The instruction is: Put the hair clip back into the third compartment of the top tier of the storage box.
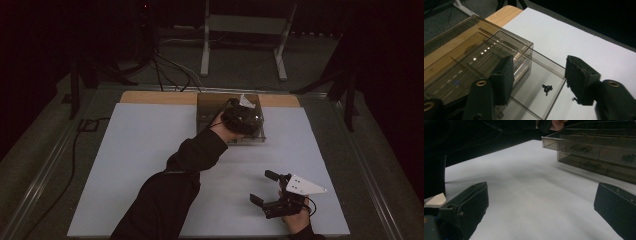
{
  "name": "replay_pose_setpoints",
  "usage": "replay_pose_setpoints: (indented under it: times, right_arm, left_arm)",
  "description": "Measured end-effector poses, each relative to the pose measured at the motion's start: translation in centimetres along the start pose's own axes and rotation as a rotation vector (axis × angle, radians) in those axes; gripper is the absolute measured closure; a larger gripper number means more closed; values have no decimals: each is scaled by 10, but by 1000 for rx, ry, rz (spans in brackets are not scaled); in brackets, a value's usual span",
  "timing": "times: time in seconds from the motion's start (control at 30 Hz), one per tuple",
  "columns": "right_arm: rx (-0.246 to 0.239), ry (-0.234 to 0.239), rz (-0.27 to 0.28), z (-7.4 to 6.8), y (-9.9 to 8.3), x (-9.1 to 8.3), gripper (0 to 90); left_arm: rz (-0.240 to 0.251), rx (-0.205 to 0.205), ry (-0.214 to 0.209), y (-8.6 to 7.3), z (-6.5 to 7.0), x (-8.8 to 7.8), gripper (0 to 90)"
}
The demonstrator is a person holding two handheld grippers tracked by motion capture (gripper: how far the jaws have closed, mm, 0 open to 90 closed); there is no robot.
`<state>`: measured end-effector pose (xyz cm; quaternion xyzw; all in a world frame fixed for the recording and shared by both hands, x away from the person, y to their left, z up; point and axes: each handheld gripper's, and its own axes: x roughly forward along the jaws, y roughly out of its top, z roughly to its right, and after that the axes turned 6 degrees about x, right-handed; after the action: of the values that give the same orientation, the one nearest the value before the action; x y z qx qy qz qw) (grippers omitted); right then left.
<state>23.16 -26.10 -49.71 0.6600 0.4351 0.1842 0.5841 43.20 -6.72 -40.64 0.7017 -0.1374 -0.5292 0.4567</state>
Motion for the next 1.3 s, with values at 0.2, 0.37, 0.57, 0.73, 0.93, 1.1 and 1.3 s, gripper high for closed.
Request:
replay_pose_setpoints:
  times: [0.2,0.37,0.57,0.73,0.93,1.1,1.3]
  right_arm:
    - [-1,0,-3,-1,0,1,0]
    - [-3,-2,-7,-1,0,1,0]
    - [-4,-3,-9,-1,0,1,0]
    - [-3,-1,-12,-2,0,2,0]
    - [-3,-3,-12,-1,0,2,0]
    - [-9,-3,-16,-2,-1,2,0]
    - [-11,-7,-19,-2,-1,2,0]
  left_arm:
    - [16,-14,-1,-2,-1,-12,362]
    - [20,-19,9,-3,-2,-20,280]
    - [51,-24,3,-8,-3,-31,243]
    - [86,-21,-47,-12,-5,-43,161]
    - [104,-18,-97,-16,-8,-55,67]
    - [110,-12,-118,-20,-10,-61,21]
    - [122,1,-110,-25,-13,-69,5]
